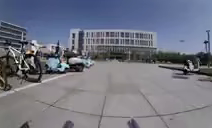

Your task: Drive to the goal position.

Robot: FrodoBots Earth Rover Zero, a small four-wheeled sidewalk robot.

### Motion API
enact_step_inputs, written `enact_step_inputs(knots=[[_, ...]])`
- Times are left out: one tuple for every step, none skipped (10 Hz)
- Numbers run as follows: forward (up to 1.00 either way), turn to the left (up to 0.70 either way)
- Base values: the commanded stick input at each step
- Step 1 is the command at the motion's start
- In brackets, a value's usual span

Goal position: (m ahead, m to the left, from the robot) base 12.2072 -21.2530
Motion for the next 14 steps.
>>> enact_step_inputs(knots=[[1.0, 0.0], [1.0, -0.25], [1.0, -0.38], [1.0, -0.4], [1.0, -0.11], [1.0, 0.0], [1.0, -0.07], [1.0, -0.29], [1.0, -0.38], [1.0, -0.4], [1.0, -0.4], [1.0, -0.4], [1.0, -0.4], [1.0, -0.4]])
